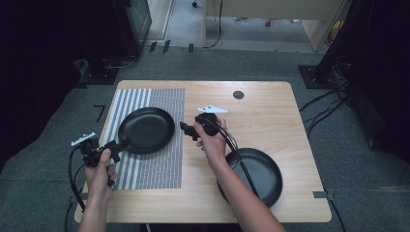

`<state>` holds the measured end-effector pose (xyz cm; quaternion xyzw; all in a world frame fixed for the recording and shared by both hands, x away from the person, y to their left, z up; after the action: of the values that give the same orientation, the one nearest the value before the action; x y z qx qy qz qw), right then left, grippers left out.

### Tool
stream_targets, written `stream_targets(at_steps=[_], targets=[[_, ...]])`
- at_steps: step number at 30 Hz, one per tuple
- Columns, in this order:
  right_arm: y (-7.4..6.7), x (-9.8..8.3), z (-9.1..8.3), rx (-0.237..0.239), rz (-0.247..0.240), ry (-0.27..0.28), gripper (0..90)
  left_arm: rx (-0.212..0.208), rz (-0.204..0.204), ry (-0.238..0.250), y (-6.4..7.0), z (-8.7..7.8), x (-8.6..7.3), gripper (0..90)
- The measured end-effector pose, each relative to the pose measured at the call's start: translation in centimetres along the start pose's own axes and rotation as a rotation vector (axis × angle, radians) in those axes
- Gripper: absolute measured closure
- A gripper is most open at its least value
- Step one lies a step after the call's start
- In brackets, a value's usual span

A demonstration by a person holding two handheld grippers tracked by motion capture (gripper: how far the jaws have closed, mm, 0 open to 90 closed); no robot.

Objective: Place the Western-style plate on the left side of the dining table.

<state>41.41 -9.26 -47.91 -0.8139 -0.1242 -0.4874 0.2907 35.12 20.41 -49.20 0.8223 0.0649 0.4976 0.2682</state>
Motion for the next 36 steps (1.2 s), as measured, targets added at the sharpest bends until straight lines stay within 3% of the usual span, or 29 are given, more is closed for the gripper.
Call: stream_targets(at_steps=[7, 9, 18, 25, 30, 36], targets=[[0.7, 0.2, -3.6, 0.015, 0.004, 0.027, 28.3, 0.013, 0.049, -0.002, 1.3, -1.1, -0.7, 19.6], [1.1, -0.1, -5.3, 0.008, -0.011, 0.033, 27.8, 0.023, 0.064, -0.004, 1.6, -1.5, -1.0, 20.2], [2.5, -1.4, -9.5, -0.007, -0.017, 0.054, 26.8, 0.048, 0.135, 0.0, 2.0, -2.6, -1.9, 18.9], [4.0, -2.5, -11.8, -0.025, -0.011, 0.06, 26.7, 0.09, 0.181, 0.014, 1.8, -3.3, -2.6, 18.9], [4.6, -3.1, -12.9, -0.027, 0.006, 0.054, 26.2, 0.108, 0.193, 0.005, 1.3, -3.4, -3.0, 19.0], [6.3, -3.7, -14.7, -0.067, 0.002, 0.056, 26.1, 0.143, 0.216, -0.005, 0.8, -3.7, -3.6, 19.0]])
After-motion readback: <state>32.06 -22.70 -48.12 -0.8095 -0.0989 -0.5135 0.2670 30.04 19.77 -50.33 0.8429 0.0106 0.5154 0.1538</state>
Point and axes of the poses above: each handheld gripper's, and its own axes: z roughly forward along the jaws, x roughly out of its top, y roughly to its right, the point moved 6 cm from there along z, roughly forward along the jaws, and after that the axes turned 10 degrees about y, right-handed, at the moved point
